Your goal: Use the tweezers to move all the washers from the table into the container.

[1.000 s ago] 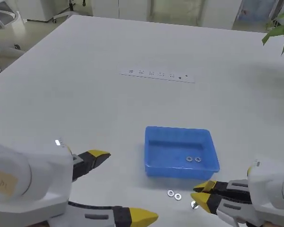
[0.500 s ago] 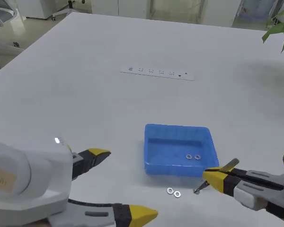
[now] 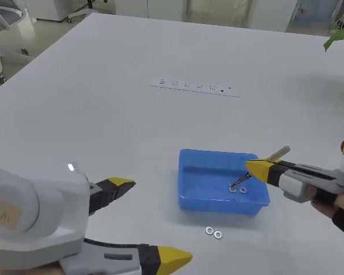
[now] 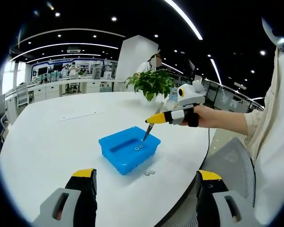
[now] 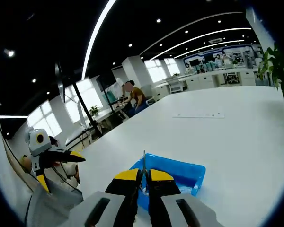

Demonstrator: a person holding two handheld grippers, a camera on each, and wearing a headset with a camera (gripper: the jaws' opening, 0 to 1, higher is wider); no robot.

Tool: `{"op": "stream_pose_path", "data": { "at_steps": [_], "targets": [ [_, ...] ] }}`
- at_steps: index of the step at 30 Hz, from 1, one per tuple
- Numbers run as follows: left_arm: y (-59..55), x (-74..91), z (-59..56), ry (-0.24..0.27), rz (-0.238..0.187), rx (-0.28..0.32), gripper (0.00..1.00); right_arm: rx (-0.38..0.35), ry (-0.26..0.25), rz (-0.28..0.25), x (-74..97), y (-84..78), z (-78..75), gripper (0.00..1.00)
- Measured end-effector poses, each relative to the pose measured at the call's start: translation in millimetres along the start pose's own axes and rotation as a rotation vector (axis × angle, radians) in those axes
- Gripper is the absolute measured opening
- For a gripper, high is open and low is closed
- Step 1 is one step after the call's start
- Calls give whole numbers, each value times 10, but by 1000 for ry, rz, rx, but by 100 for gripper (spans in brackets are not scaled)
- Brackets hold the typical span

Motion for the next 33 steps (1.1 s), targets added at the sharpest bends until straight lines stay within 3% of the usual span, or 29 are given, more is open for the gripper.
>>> {"op": "stream_pose_path", "data": {
  "at_steps": [9,11,18,33],
  "targets": [
    [-32,47,48,23,-5,21,88,-126,13,22,-304,0,-324,2],
    [-37,50,52,25,-3,23,88,-156,4,51,-360,-46,-363,2],
    [-45,54,63,31,-3,28,88,-119,-40,123,-466,-179,-415,2],
    [-38,23,48,19,5,21,88,-35,-29,141,-440,-176,-329,4]
  ]
}}
Point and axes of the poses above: the centre of the closed fingertips' face, and the gripper's own axes: x roughly backward along the fingers, z roughly to its left, y roughly out of its top, the point moved 7 cm from there along x, roughly backward along the fingers, and after that the axes turned 13 degrees about z, right-handed, at the moved point
